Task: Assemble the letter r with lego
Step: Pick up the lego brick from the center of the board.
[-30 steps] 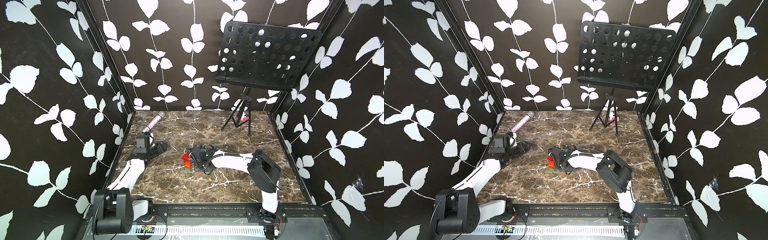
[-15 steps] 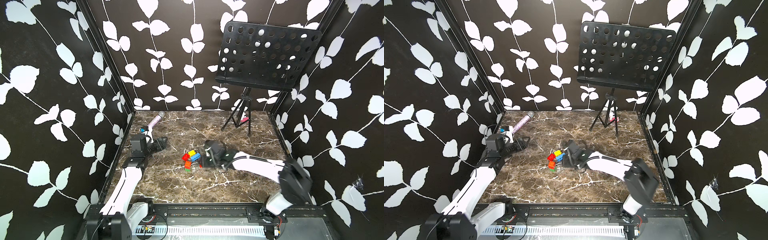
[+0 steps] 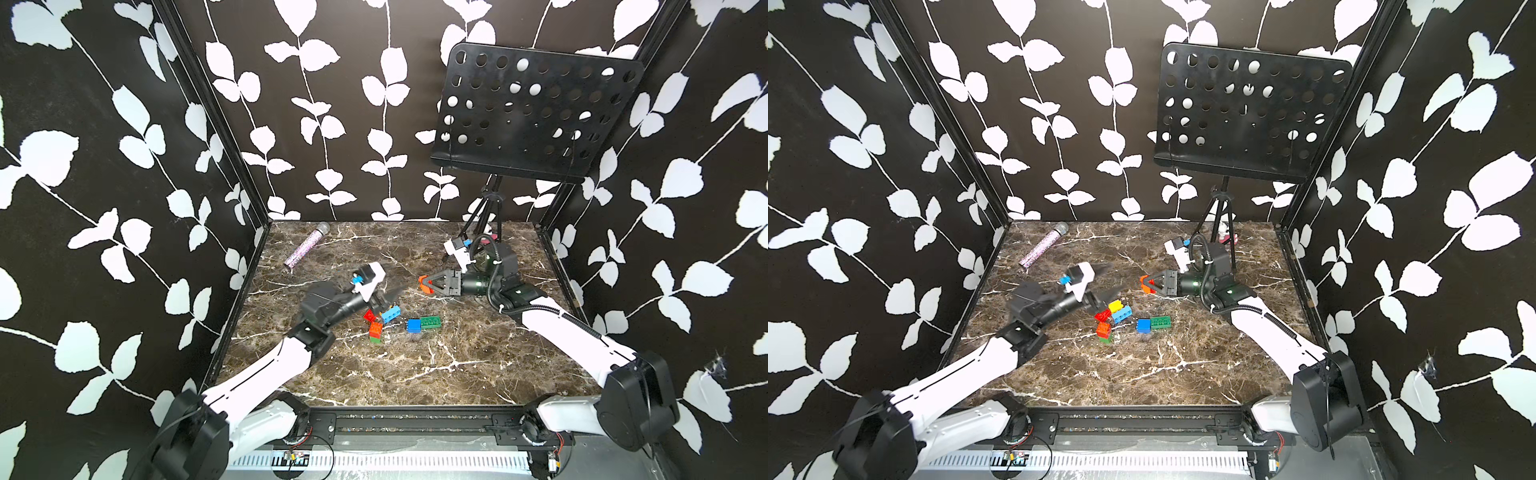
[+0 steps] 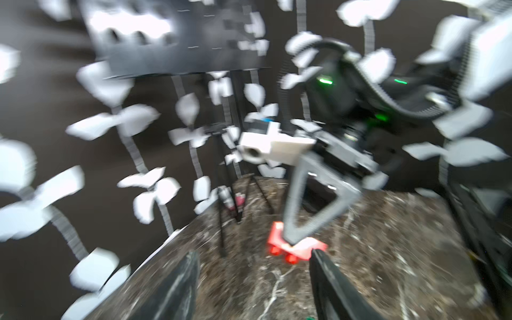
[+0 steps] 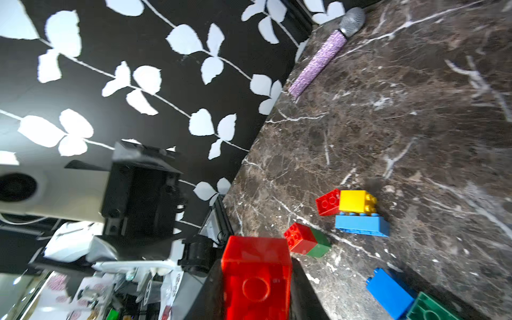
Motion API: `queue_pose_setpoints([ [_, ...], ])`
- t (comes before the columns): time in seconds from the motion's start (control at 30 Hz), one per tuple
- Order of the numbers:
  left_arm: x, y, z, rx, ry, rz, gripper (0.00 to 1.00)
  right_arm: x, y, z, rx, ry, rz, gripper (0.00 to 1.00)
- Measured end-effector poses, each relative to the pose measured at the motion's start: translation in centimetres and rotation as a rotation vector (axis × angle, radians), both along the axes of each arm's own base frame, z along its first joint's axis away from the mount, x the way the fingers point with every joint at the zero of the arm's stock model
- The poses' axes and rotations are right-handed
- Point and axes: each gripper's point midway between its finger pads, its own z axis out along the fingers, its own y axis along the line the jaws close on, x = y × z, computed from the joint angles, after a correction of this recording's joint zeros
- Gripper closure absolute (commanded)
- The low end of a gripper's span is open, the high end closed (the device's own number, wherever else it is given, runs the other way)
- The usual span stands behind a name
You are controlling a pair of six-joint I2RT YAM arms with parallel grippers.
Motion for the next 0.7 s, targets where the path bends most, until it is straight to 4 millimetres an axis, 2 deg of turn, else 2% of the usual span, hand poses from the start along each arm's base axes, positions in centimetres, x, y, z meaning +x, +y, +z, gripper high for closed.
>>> queue_pose_setpoints([
  [0.23,-1.3,-2.8,-1.6,0.040,-0.093,-0.130,0.35,-2.1,0.4,1.1,0.051,-0.001,0.123,0.78],
  [0.4,-1.7,-3.5,-2.6,0.068,-0.106,-0.173,0.34,-3.2,0.2,1.6,0.057,-0.010,0.159,0.78],
  [0.7,-1.3,-4.0,-2.4,0.056,-0.136,-0.168,0.37,-3.5,0.1,2.2,0.070,-0.024,0.173,0.78],
])
